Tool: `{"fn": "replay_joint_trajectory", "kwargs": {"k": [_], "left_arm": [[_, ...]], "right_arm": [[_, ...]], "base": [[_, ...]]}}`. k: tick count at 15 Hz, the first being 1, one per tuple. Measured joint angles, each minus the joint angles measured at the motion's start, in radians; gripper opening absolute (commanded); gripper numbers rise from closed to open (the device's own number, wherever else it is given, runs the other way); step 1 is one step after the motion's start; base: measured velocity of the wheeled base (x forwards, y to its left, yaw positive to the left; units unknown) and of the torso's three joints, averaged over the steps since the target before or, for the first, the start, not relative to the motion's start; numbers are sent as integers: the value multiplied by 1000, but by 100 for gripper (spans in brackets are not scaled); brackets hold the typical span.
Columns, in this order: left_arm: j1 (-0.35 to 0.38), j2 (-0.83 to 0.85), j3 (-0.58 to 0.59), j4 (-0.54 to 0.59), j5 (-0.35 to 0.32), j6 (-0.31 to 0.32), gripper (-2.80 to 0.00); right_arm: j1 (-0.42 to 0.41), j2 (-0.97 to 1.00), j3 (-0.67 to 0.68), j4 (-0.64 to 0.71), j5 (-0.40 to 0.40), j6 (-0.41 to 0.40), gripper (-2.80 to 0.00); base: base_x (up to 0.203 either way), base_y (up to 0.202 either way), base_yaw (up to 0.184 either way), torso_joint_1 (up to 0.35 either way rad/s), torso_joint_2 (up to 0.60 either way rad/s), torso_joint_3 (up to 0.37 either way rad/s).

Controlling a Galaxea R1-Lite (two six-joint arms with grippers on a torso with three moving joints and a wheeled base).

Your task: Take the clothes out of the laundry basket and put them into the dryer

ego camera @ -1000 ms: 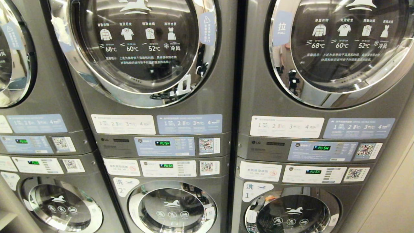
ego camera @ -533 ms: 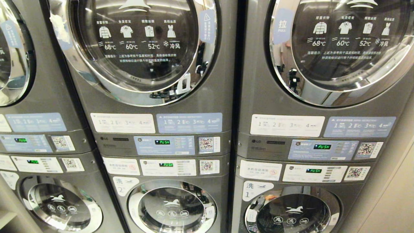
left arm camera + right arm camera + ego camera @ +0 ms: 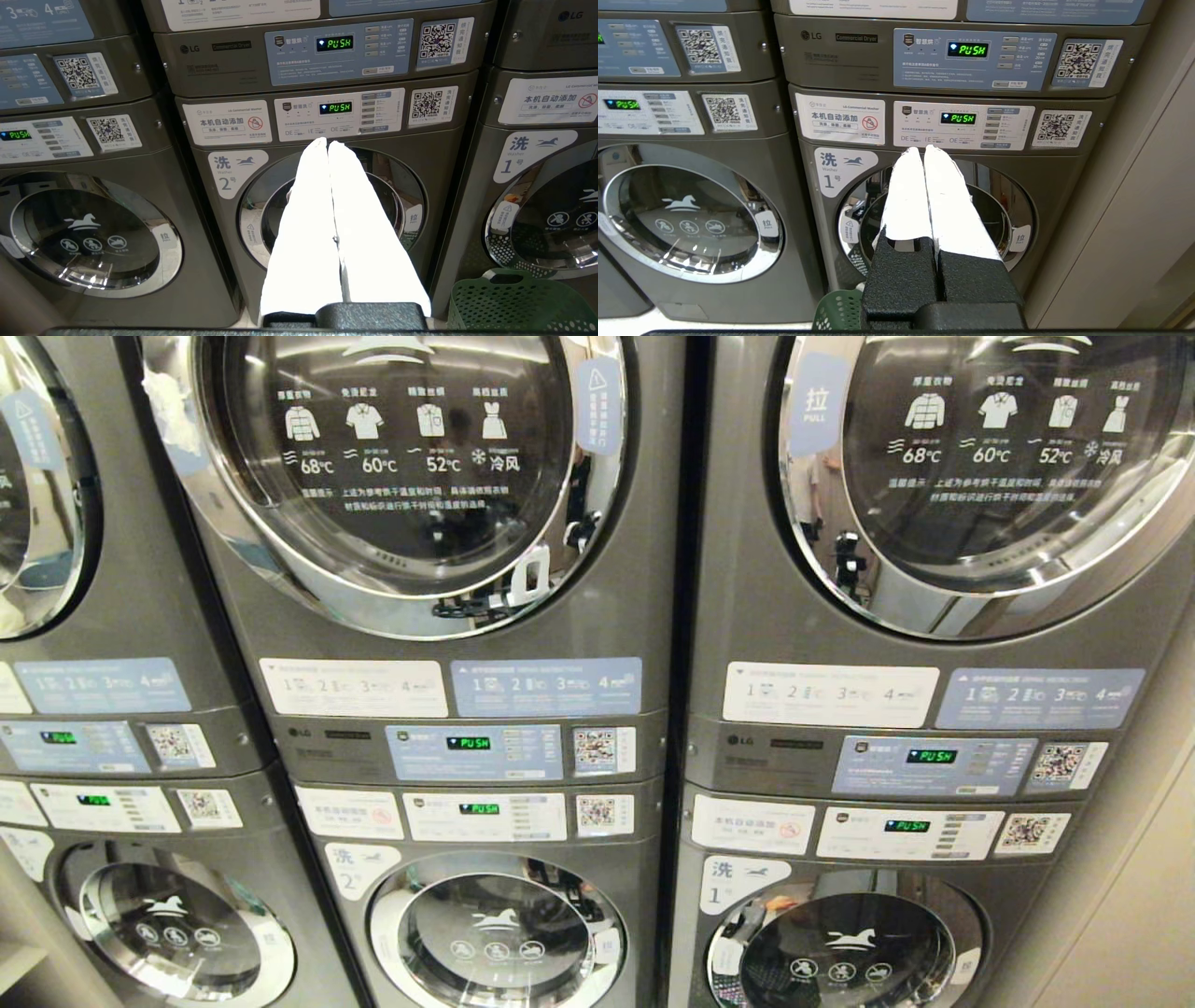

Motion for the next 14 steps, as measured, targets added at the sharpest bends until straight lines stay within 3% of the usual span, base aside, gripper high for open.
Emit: {"fn": "replay_joint_trajectory", "kwargs": {"k": [14], "left_arm": [[0, 0, 0, -1, 3, -20, -280]], "right_arm": [[0, 0, 0, 1, 0, 1, -280]], "base": [[0, 0, 0, -52, 121, 61]]}}
